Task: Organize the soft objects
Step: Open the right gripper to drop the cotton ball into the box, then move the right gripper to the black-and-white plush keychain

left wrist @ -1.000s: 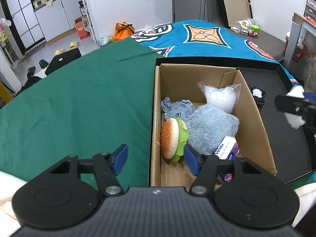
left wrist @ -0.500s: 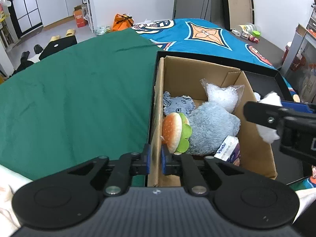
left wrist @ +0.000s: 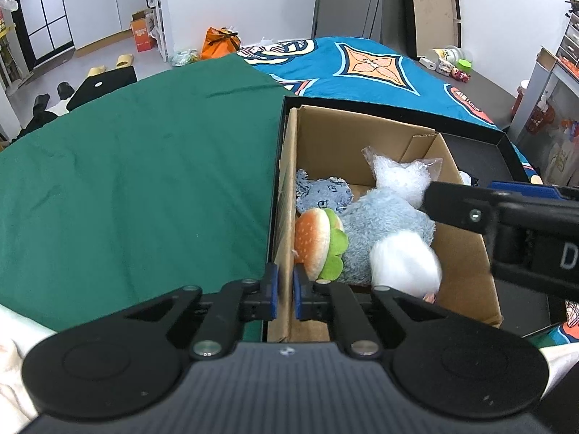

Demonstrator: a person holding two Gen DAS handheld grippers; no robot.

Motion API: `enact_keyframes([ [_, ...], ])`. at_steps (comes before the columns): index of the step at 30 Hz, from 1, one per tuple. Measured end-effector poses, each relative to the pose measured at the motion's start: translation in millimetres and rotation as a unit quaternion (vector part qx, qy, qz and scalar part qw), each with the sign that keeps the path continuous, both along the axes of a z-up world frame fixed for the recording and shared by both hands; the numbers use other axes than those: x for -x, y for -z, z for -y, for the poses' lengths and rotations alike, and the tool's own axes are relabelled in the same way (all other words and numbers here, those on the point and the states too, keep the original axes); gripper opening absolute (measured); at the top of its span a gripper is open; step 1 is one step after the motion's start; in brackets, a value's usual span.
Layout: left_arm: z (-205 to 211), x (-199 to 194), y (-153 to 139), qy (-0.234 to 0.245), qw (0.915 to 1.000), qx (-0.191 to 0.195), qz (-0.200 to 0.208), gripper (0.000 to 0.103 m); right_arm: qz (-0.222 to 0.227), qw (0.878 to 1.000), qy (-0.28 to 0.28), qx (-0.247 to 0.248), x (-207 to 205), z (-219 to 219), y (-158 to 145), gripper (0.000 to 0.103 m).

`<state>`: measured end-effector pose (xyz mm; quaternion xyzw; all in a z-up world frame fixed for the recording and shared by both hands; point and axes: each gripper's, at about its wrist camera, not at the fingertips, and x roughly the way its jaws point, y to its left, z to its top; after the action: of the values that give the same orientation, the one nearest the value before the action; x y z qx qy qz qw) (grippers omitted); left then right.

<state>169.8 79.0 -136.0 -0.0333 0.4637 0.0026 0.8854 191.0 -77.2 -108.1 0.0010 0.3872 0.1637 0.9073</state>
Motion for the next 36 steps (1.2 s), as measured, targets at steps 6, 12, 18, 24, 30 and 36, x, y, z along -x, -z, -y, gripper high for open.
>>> enact_keyframes([
  [6,2,0,-2,0.000,1.0000,-0.006,0.001,0.008,-0.003,1.000,0.010,0.010,3,12,4,0.060],
  [12,6,0,-4,0.001,0.9997,-0.022,0.004,0.009,-0.003,1.000,0.012,0.023,6,22,9,0.060],
  [18,8,-2,-6,-0.003,0.9996,-0.028,0.000,0.012,-0.005,0.999,0.026,0.026,4,47,12,0.060],
  [24,12,-5,-6,-0.007,0.9994,-0.035,-0.004,0.033,-0.006,0.999,0.042,0.032,-2,71,18,0.063],
  [30,19,-6,-9,-0.010,0.9983,-0.058,0.001,0.054,-0.010,0.998,0.060,0.032,-12,95,31,0.065],
  [36,22,-11,-7,-0.016,0.9970,-0.075,-0.004,0.057,-0.013,0.997,0.066,0.034,-22,109,41,0.065],
])
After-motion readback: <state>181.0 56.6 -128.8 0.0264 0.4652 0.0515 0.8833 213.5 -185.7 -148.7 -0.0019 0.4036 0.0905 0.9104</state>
